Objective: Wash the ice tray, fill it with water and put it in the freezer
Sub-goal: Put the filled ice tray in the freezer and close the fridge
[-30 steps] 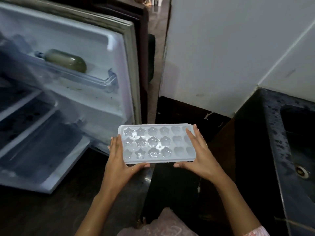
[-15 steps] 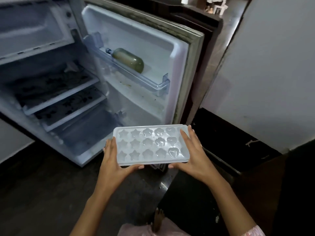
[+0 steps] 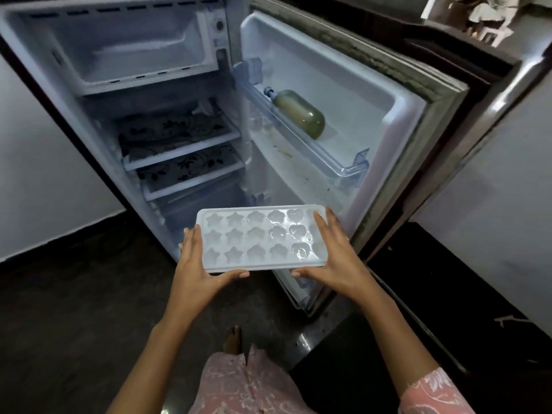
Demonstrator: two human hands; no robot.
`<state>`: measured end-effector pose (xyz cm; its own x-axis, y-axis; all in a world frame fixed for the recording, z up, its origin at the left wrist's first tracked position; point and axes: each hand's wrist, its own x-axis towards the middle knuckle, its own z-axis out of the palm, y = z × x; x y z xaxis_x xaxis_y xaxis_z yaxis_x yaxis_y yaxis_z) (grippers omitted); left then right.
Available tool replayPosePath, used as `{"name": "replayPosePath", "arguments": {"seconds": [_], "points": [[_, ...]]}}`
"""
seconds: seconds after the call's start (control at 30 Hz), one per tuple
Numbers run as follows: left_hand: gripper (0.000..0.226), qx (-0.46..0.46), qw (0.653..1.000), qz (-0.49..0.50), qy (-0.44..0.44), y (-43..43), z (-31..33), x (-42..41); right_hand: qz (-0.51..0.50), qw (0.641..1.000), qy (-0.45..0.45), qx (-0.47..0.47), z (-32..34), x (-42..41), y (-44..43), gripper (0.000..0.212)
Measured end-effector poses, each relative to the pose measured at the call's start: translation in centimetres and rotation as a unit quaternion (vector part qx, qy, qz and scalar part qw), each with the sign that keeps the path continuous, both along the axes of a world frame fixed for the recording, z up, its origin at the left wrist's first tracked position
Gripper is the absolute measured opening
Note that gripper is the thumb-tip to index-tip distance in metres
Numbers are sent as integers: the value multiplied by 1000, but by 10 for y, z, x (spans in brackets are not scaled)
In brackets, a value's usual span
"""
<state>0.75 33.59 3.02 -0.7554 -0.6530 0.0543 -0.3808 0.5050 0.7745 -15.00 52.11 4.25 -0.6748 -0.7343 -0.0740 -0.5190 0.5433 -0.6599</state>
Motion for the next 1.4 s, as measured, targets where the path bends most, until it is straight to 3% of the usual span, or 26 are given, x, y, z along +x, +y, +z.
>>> {"name": "replayPosePath", "arguments": {"seconds": [0.6,1.1,1.27,1.4], "points": [[126,22,999,37,12,-118,1,-54,24,1000,-8,-16,7,-64,-127,124],[128,27,994,102,29,-250,-6,-108,21,995,-26,-97,-5,-133,-272,130],[129,13,993,108,49,-293,-7,-128,44,992,4,-121,-2,-155,-317,120],[128,-1,991,124,54,-320,-3,-143,46,991,21,-121,0,-173,-350,124]]}}
